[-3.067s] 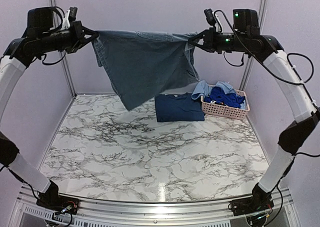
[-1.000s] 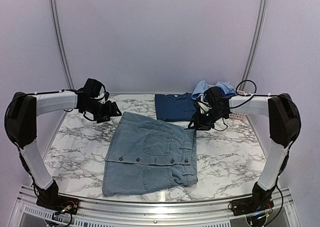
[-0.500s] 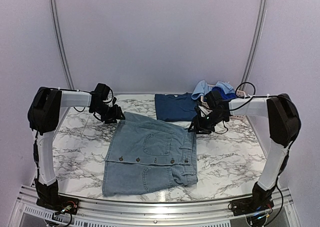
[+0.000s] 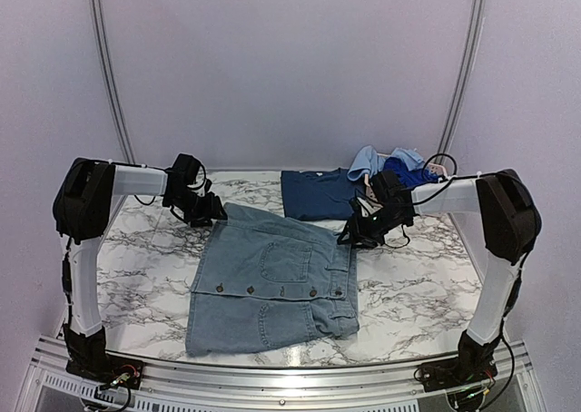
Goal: Fold and stack the mixed laundry pile
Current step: Pick up the flattened tank top from the center of the board, then place the flattened skirt at the center of the board.
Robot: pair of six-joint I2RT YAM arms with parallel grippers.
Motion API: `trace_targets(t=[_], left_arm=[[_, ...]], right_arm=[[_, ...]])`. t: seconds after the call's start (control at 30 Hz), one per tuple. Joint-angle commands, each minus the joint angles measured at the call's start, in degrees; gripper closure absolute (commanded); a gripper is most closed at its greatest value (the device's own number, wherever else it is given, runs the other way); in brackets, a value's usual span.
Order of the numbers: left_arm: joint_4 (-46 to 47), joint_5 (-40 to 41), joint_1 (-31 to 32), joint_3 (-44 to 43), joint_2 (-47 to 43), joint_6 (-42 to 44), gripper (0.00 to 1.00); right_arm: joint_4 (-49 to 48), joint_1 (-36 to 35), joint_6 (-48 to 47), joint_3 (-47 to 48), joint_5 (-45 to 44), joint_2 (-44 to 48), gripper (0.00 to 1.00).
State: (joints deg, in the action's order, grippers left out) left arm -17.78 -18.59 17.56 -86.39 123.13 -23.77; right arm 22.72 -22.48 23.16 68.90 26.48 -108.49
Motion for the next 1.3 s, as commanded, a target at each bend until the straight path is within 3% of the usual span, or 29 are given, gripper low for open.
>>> trace_targets(t=[0.0,0.1,0.17,0.3,0.5,0.7,1.27], left_arm=[[-0.86,0.49,-0.16,-0.22,1.71,-0.34,0.40],[-0.85,-0.25,-0.17,-0.89,2.96,-0.17,0.39],[-0.85,-1.73,-0.17,-1.41,3.82,-0.12,0.44],[-0.38,-3.94,-0.14,-2.28,4.42,0.21,0.64],[0.24,-3.45,-0.20,-2.38,0.86,0.07,1.00],[0.88,-1.86,-0.17,-1.62,-7.14,0.53,1.00],[1.24,0.30,-0.21,-2.65,-42.01,-0.19,1.00]], right_arm=[[-3.20,-0.05,1.41,-0.90,3.32,-0.67,0.61],[-4.02,-0.17,1.55,-1.76,3.89,-0.82,0.61],[-4.22,-0.17,1.46,-1.98,4.16,-0.97,0.63],[-4.60,-0.19,1.56,-1.57,4.15,-0.59,0.74],[-4.29,-0.20,1.21,0.77,3.88,1.73,0.98],[-3.60,-0.18,-0.34,3.03,1.30,7.72,1.00],[4.84,-0.20,-4.78,16.41,-4.75,32.35,1.00]])
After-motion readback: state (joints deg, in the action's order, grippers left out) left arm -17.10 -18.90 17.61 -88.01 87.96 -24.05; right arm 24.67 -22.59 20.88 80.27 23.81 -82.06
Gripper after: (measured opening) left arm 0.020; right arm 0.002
